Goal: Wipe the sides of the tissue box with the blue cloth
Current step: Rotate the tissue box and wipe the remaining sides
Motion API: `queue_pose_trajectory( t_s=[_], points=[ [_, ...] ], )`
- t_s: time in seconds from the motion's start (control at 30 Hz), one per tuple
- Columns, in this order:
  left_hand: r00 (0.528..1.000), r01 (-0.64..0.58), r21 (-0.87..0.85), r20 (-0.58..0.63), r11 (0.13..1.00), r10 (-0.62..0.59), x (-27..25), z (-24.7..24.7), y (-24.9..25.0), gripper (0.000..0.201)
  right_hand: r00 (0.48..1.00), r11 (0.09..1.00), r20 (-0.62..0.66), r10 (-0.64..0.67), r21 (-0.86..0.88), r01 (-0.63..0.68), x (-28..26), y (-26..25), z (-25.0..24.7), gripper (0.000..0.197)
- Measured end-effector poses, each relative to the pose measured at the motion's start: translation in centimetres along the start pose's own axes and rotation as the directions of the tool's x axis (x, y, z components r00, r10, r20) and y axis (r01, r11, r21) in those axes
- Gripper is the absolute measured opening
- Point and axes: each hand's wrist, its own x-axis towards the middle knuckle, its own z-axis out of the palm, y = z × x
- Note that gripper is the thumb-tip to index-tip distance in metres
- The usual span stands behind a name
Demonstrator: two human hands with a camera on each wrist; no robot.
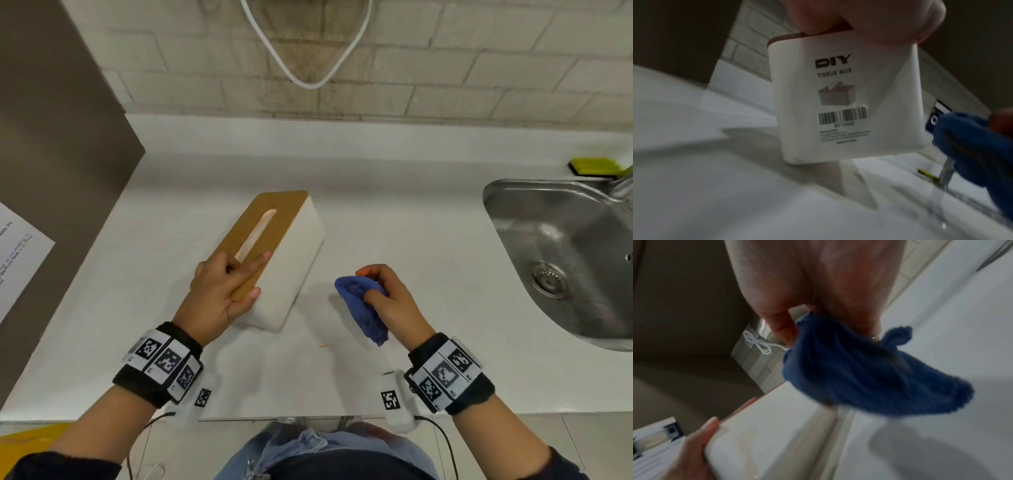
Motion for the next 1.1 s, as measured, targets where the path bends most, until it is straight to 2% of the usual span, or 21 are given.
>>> queue_pose_trajectory(
  t_s=[0.1, 0.2, 0.27, 0.33, 0.37, 0.43, 0.5, 0.57, 0.63, 0.7, 0.77, 0.87, 0.97, 1.03, 1.1],
  points=[
    [0.983, 0.1, -0.228, -0.131, 0.968, -0.132, 0.0, 0.1, -0.1, 0.05, 0.988, 0.982, 0.145, -0.046, -0.174, 0.071, -0.1, -1.4, -0.5, 0.031],
    [0.97, 0.131, -0.259, -0.168, 0.957, -0.178, -0.4, 0.2, -0.2, 0.052, 0.961, 0.867, 0.252, -0.113, -0.447, 0.219, 0.3, -3.4, -2.2, 0.033],
    [0.97, 0.131, -0.25, -0.169, 0.959, -0.176, -0.4, 0.2, -0.2, 0.052, 0.96, 0.76, 0.202, -0.194, -0.588, 0.278, 0.9, -4.6, -3.5, 0.032],
    [0.973, 0.108, -0.239, -0.174, 0.965, -0.152, -0.3, 0.1, -0.4, 0.051, 0.937, 0.621, 0.101, -0.333, -0.725, 0.299, 1.6, -5.5, -4.6, 0.041],
    [0.976, 0.092, -0.229, -0.172, 0.969, -0.133, -0.2, 0.1, -0.4, 0.05, 0.922, 0.609, 0.037, -0.385, -0.74, 0.285, 2.0, -5.6, -5.2, 0.043],
    [0.982, 0.068, -0.215, -0.159, 0.974, -0.104, -0.3, 0.1, -0.5, 0.048, 0.903, 0.692, -0.049, -0.427, -0.66, 0.291, 2.1, -6.0, -5.6, 0.038],
    [0.984, 0.06, -0.212, -0.153, 0.975, -0.094, -0.3, 0.3, -0.5, 0.047, 0.891, 0.732, -0.005, -0.454, -0.573, 0.37, 1.4, -5.9, -5.2, 0.03],
    [0.983, 0.049, -0.212, -0.16, 0.976, -0.085, -0.2, 0.4, -0.3, 0.047, 0.897, 0.732, 0.099, -0.431, -0.543, 0.412, 0.6, -4.8, -4.1, 0.022],
    [0.983, 0.039, -0.211, -0.166, 0.977, -0.075, -0.2, 0.4, -0.1, 0.047, 0.906, 0.704, 0.234, -0.353, -0.572, 0.422, 0.3, -2.7, -2.7, 0.019],
    [0.984, 0.037, -0.198, -0.164, 0.98, -0.07, -0.1, 0.4, 0.1, 0.048, 0.915, 0.685, 0.376, -0.145, -0.629, 0.367, -0.1, -0.8, -1.3, 0.019],
    [0.985, 0.038, -0.191, -0.16, 0.981, -0.069, -0.1, 0.4, 0.1, 0.048, 0.904, 0.695, 0.424, 0.044, -0.663, 0.277, -0.8, 0.6, -0.5, 0.026],
    [0.984, 0.038, -0.199, -0.161, 0.979, -0.071, -0.1, 0.3, -0.1, 0.048, 0.95, 0.814, 0.31, 0.043, -0.562, 0.147, -1.0, 0.5, -0.9, 0.035],
    [0.985, 0.038, -0.196, -0.16, 0.98, -0.07, -0.1, 0.2, -0.2, 0.048, 0.984, 0.875, 0.168, -0.058, -0.465, 0.131, 1.2, 0.0, -2.1, 0.036],
    [0.986, 0.037, -0.192, -0.155, 0.981, -0.068, -0.1, 0.2, -0.2, 0.048, 0.992, 0.864, 0.054, -0.112, -0.488, 0.124, 3.4, -0.2, -2.5, 0.033],
    [0.986, 0.039, -0.188, -0.153, 0.981, -0.068, -0.1, 0.2, -0.1, 0.048, 0.987, 0.739, -0.065, -0.149, -0.67, 0.068, 5.3, -0.2, -2.7, 0.038]
  ],
)
